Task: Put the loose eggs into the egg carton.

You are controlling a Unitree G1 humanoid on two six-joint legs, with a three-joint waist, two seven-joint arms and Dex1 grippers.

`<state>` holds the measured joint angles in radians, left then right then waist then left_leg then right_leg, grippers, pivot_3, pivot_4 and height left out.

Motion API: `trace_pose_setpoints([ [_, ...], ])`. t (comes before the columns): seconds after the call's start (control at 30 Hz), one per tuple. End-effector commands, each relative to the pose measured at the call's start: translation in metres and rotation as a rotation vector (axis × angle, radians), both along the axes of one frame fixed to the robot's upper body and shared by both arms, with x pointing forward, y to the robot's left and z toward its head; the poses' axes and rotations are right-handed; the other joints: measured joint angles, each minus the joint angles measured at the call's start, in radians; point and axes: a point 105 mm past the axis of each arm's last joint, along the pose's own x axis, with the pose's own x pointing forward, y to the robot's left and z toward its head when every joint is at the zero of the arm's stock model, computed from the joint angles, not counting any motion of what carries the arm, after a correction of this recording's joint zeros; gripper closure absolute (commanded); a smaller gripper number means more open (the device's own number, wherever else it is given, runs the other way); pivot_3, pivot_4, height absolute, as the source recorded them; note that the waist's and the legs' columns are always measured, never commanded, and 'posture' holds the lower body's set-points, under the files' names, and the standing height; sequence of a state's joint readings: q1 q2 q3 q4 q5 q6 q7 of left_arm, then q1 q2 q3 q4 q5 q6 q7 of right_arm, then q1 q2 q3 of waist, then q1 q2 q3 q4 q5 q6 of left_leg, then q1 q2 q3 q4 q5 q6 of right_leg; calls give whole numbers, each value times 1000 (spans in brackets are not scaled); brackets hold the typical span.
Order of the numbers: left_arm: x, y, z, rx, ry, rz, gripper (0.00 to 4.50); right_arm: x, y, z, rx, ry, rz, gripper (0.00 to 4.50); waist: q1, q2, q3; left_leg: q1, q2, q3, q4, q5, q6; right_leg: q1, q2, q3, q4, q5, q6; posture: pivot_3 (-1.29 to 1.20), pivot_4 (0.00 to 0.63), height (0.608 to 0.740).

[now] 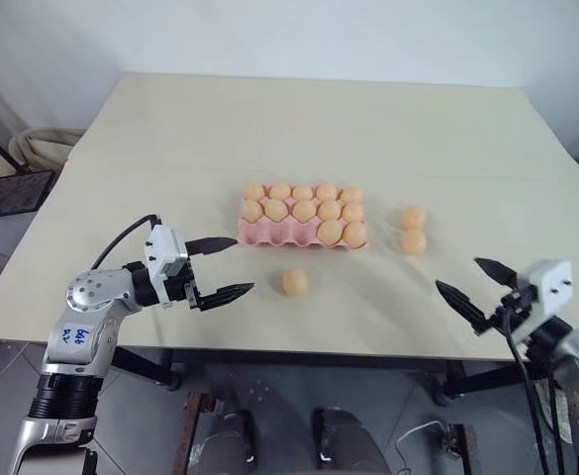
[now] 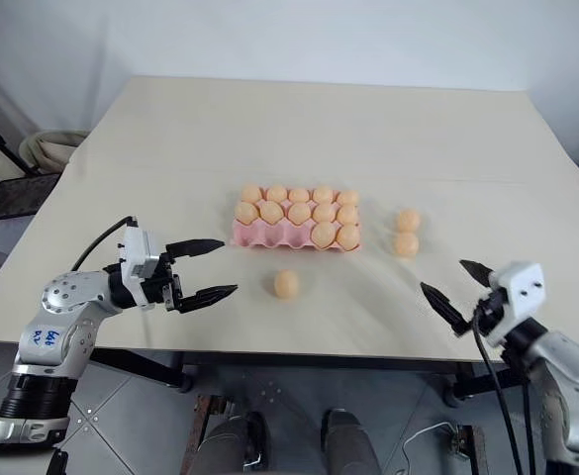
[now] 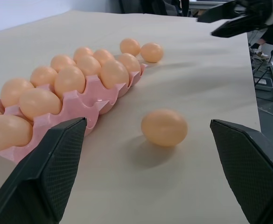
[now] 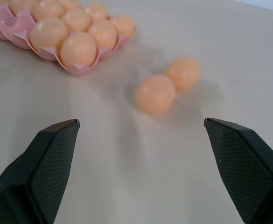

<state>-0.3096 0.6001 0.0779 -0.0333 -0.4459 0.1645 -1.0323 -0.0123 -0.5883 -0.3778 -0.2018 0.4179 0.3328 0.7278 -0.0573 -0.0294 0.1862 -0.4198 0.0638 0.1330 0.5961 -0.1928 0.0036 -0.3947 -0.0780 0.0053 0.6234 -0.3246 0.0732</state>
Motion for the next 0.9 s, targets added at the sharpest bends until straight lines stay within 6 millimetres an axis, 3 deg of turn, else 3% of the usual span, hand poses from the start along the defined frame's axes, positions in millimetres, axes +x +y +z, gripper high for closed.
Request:
trace_pose_setpoints([
  [0.03,-4,-1,11,-4,-61,1,0,20,7,1,-9,48,-1,25,1,0,0,0,0,0,0,0,0,0,0,0,0,0,0,0,150,740],
  [0.37,-15,4,12,-10,-76,49,0,82,16,-13,-9,125,-65,25,1,0,0,-2,-1,0,-2,-1,0,-2,-1,-1,-1,2,3,0,150,740],
  [0.43,-17,5,13,-10,-79,60,0,86,15,-16,-8,132,-73,413,3,0,0,-2,-1,0,-3,-1,0,-3,-1,-1,-1,3,5,0,150,740],
  [0.67,-20,9,12,-12,-80,87,0,82,22,-9,-9,88,5,2616,2,0,0,-2,0,0,-3,-1,-1,-3,0,-1,-1,6,10,0,150,740],
  [0.77,-21,11,11,-13,-80,94,0,75,37,4,-5,43,91,2616,0,1,0,-2,0,1,-3,-1,-1,-3,0,-2,-1,6,11,0,150,740],
  [0.9,-20,15,10,-20,-73,114,0,58,90,30,16,-5,305,2616,-4,2,1,-2,1,1,-3,-1,-1,-3,1,-1,0,6,11,0,150,740],
])
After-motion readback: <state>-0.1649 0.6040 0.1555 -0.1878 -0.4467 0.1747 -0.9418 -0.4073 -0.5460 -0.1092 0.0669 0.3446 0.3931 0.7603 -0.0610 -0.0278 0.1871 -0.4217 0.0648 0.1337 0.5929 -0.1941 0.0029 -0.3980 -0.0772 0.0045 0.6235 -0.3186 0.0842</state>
